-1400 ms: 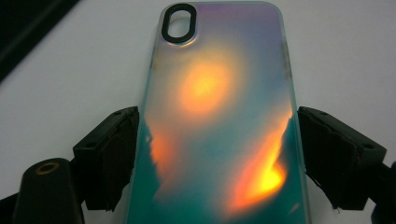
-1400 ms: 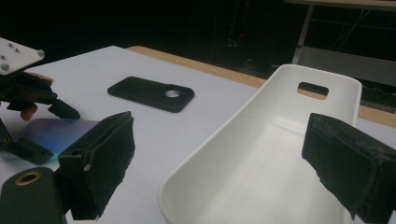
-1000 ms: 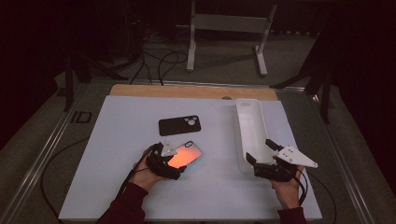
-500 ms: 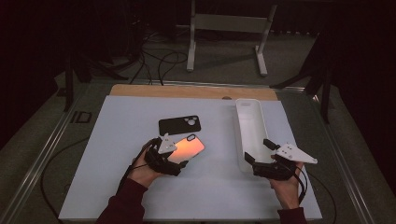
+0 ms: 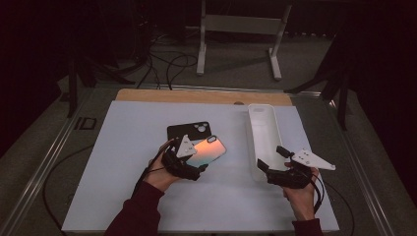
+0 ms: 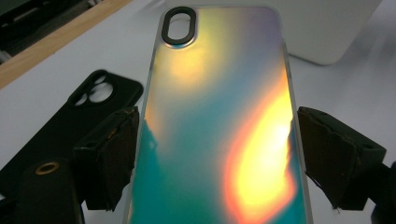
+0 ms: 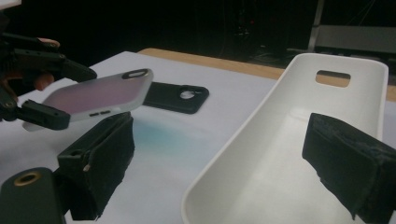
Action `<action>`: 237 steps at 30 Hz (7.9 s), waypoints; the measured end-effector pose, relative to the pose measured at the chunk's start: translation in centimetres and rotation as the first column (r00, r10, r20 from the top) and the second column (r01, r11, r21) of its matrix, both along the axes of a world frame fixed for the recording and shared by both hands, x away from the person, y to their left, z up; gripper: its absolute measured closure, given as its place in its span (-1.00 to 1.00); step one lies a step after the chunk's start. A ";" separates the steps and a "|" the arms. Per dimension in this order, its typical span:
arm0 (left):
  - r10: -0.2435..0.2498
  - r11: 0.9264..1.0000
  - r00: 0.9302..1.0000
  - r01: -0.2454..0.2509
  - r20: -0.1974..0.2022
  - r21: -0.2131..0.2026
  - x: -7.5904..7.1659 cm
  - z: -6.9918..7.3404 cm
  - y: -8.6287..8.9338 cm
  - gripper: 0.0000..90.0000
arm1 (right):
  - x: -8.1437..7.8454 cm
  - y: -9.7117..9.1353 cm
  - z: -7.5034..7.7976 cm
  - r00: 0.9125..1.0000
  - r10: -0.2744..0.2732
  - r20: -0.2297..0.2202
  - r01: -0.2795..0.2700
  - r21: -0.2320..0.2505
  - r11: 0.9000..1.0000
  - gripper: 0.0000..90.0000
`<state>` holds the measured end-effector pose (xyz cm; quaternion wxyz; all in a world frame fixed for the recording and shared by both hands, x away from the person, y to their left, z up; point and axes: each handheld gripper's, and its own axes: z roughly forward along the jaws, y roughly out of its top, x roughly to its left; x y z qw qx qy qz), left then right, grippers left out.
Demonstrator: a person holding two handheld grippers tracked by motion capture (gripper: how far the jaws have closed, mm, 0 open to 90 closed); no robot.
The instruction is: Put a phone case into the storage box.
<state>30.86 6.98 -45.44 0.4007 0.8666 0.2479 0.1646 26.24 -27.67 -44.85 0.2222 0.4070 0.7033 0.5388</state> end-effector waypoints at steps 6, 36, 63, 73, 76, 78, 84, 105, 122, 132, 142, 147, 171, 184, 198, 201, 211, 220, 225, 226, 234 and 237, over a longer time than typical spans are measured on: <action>-0.016 1.000 1.000 0.016 0.009 -0.005 0.3 0.4 -0.9 -0.63 | 0.1 0.1 0.2 1.000 0.003 -0.022 -0.003 -0.006 1.000 -0.81; -0.151 0.985 0.983 0.159 0.103 -0.067 -0.8 3.6 -5.8 -0.63 | 1.9 3.7 2.4 0.986 0.124 -0.115 -0.112 0.101 0.989 -0.75; -0.182 0.982 0.980 0.185 0.079 -0.025 -1.2 2.3 -7.3 -0.63 | 2.7 4.3 1.7 0.937 0.228 -0.265 -0.159 0.259 0.953 0.66; -0.150 0.987 0.986 0.154 0.071 -0.047 -0.9 2.0 -6.8 -0.68 | 2.1 4.8 2.2 0.961 0.188 -0.201 -0.153 0.177 0.972 0.93; -0.141 0.986 0.989 0.145 0.050 -0.088 -0.7 2.0 -6.2 -0.73 | 2.1 4.8 2.4 0.963 0.192 -0.189 -0.162 0.165 0.973 0.93; -0.140 0.984 0.989 0.143 0.035 -0.106 -0.5 1.9 -5.9 -0.76 | 2.1 4.7 2.5 0.963 0.196 -0.184 -0.167 0.159 0.973 0.93; -0.190 0.970 0.982 0.185 -0.013 -0.156 -0.3 1.9 -5.0 -0.87 | 2.0 4.9 3.1 0.961 0.223 -0.162 -0.202 0.137 0.970 0.93; -0.326 0.931 0.941 0.302 -0.093 -0.203 -0.5 1.2 -5.3 -0.70 | 1.5 5.7 5.1 0.920 0.382 -0.085 -0.368 0.144 0.919 0.93; -0.363 0.918 0.930 0.346 -0.061 -0.195 -0.9 0.6 -4.6 0.17 | 1.4 5.1 5.0 0.905 0.421 -0.064 -0.412 0.123 0.903 0.90; -0.398 0.902 0.915 0.378 -0.062 -0.210 -1.2 0.2 -4.5 0.56 | 1.2 5.0 5.2 0.917 0.395 -0.044 -0.393 0.053 0.918 0.52; -0.436 0.876 0.897 0.405 -0.071 -0.261 -1.1 0.2 -4.1 0.71 | 1.5 4.6 5.3 0.889 0.457 -0.027 -0.453 0.090 0.887 0.39; -0.388 0.894 0.921 0.364 -0.044 -0.262 -1.1 0.5 -3.6 0.80 | 1.4 4.5 5.4 0.926 0.376 -0.039 -0.375 0.023 0.927 -0.19; -0.180 0.963 0.983 0.169 -0.038 -0.210 -0.6 0.6 -3.6 0.80 | 1.1 5.6 5.8 0.988 0.152 -0.021 -0.152 0.009 0.988 -0.69; -0.157 0.967 0.986 0.142 -0.054 -0.210 -0.8 0.4 -4.6 0.80 | 1.2 7.7 6.0 0.997 0.078 0.008 -0.078 0.007 0.997 -0.69; -0.181 0.956 0.981 0.159 -0.066 -0.245 -1.0 0.3 -5.1 0.80 | 1.4 9.2 5.8 1.000 0.020 0.013 -0.020 0.055 0.998 -0.67; -0.182 0.956 0.981 0.161 -0.065 -0.245 -1.0 0.4 -5.3 0.80 | 1.4 9.5 5.8 1.000 0.010 0.025 -0.011 0.039 0.999 -0.68; -0.190 0.957 0.979 0.168 -0.073 -0.237 -1.0 0.4 -5.2 0.80 | 1.3 9.6 5.9 1.000 0.008 0.028 -0.008 0.009 1.000 -0.64; -0.187 0.956 0.980 0.166 -0.067 -0.240 -1.1 0.5 -5.0 0.79 | 1.2 10.0 6.3 0.999 0.030 0.046 -0.029 -0.026 0.999 -0.63; -0.186 0.956 0.980 0.165 -0.068 -0.242 -1.1 0.4 -4.6 0.57 | 1.5 9.7 6.4 0.999 0.026 0.038 -0.026 -0.006 1.000 -0.63; -0.180 0.957 0.981 0.159 -0.067 -0.242 -1.0 0.4 -4.4 0.50 | 1.5 9.7 6.4 0.999 0.026 0.039 -0.026 -0.009 1.000 -0.63; -0.096 0.967 0.994 0.080 -0.055 -0.242 -0.5 0.8 -3.0 0.06 | 2.1 9.4 6.8 0.999 0.028 0.029 -0.028 0.006 1.000 -0.63; -0.071 0.970 0.997 0.059 -0.043 -0.236 -0.6 0.9 -2.4 -0.09 | 2.4 9.3 7.1 0.999 0.027 0.029 -0.027 0.015 1.000 -0.63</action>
